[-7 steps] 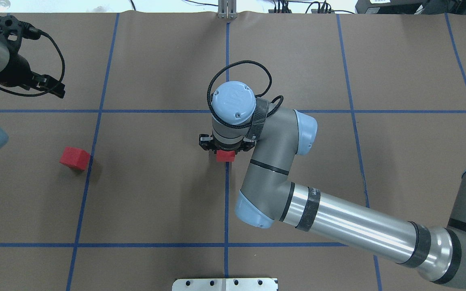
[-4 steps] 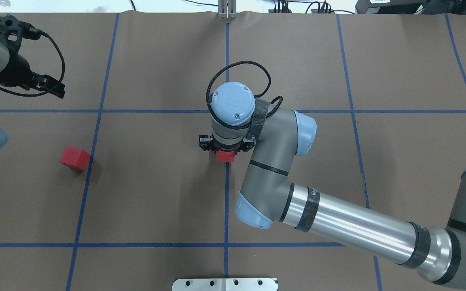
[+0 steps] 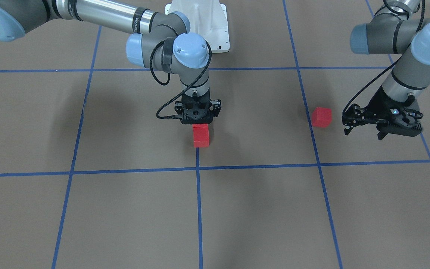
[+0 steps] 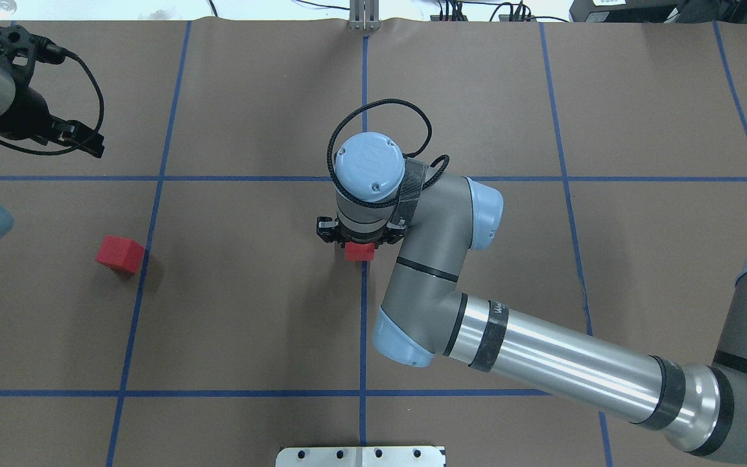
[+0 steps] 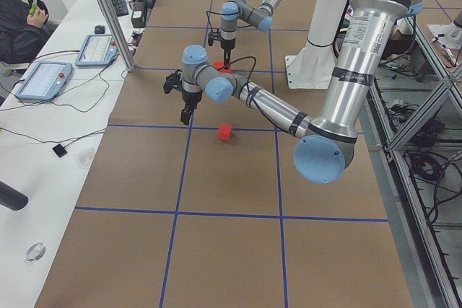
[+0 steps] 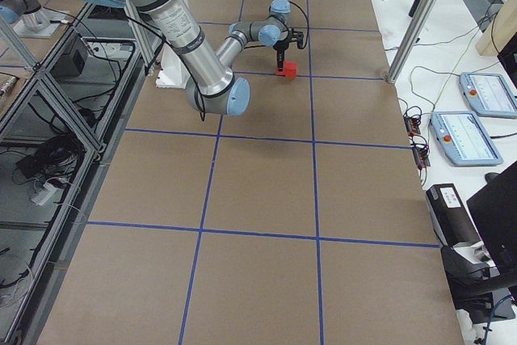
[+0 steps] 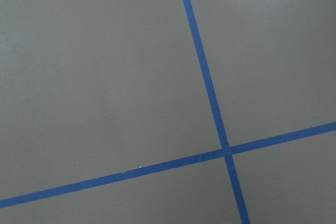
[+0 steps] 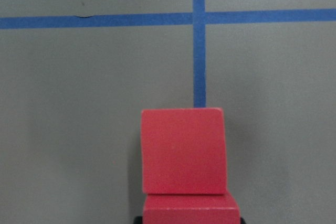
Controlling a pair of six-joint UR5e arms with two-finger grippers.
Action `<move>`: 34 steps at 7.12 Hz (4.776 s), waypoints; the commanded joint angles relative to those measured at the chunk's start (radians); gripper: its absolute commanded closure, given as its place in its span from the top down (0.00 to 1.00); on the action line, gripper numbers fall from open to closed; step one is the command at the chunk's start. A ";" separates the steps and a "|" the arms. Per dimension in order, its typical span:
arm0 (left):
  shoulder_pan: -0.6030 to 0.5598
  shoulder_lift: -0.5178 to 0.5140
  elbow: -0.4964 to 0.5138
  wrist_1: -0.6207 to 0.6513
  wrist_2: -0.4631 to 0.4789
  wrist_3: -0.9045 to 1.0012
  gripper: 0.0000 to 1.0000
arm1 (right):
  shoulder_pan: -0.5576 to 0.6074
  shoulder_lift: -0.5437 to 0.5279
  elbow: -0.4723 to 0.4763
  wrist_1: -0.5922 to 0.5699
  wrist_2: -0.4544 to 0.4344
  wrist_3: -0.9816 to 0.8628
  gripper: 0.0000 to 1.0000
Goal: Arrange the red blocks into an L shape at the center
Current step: 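Lower the held cube beside the center cube, nearer the robot, then open the right gripper and raise it away from the cubes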
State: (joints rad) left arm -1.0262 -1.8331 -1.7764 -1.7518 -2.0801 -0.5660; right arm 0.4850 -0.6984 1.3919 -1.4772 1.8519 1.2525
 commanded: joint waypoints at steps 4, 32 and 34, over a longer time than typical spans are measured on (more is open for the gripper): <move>0.000 0.000 0.000 0.000 0.000 0.000 1.00 | 0.001 -0.001 -0.008 0.000 0.000 -0.001 0.00; 0.273 0.175 -0.012 -0.281 0.146 -0.301 1.00 | 0.277 -0.280 0.213 0.025 0.175 -0.216 0.99; 0.293 0.176 -0.011 -0.282 0.150 -0.302 1.00 | 0.277 -0.280 0.211 0.025 0.175 -0.216 0.99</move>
State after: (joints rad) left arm -0.7453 -1.6593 -1.7881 -2.0331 -1.9316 -0.8673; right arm 0.7623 -0.9782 1.6038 -1.4527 2.0264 1.0370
